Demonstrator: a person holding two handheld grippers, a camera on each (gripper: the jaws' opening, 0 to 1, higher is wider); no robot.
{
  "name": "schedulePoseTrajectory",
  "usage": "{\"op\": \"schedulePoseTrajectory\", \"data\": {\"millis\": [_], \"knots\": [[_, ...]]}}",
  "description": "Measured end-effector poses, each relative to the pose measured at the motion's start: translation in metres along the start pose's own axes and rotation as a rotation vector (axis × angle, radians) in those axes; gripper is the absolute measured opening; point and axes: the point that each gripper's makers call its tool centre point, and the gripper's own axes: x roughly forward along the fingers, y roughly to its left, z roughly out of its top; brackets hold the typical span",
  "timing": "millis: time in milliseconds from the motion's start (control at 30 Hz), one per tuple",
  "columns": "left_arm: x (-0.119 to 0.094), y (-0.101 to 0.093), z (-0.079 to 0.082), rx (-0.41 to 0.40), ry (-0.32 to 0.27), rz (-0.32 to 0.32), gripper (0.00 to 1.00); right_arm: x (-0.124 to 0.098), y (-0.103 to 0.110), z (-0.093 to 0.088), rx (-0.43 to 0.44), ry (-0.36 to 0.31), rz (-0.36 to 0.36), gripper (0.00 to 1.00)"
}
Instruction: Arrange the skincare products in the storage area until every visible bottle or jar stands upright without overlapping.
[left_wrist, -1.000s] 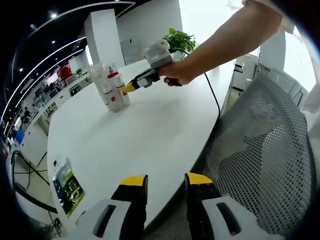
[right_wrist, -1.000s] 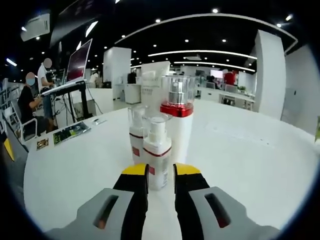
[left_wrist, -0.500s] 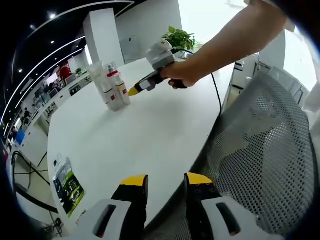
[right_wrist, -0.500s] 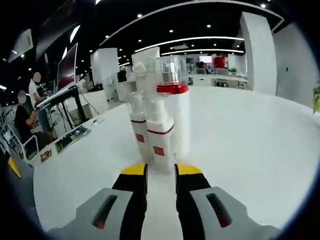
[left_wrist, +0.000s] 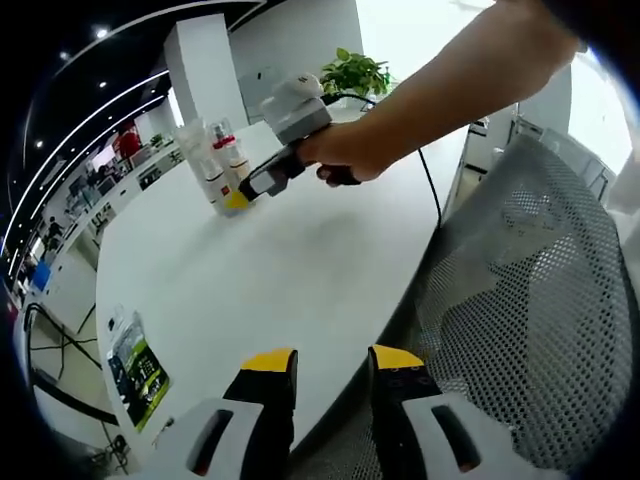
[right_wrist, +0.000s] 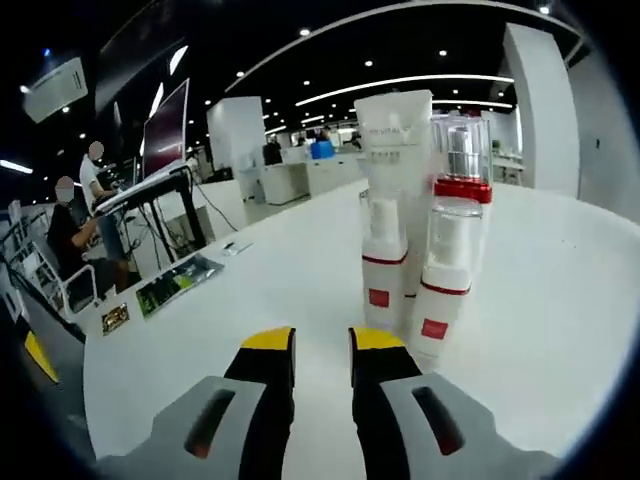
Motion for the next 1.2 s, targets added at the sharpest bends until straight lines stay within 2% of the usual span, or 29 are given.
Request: {"op": "schedulePoseTrajectory", "data": {"millis": [133, 867, 1067, 1200], "knots": [[0.0, 0.001, 0.0, 0.001, 0.002, 0.003, 0.29, 0.006, -0.01, 0.001, 0.001, 0.018, -0.052, 0.24], [0.0, 0.001, -0.002, 0.005, 0.009, 0.006, 0.29, 0.02, -0.005, 0.008, 0.005, 0.002, -0.044, 0.24], [0.0, 0.001, -0.001, 0.007, 0.003, 0.008, 0.29, 0.005, 0.004, 0.007, 0.007, 0.008, -0.029, 0.23], [-0.001, 0.001, 0.001, 0.009, -0.004, 0.006, 0.29, -0.021, 0.017, 0.008, 0.024, 0.003, -0.015, 0.23]]}}
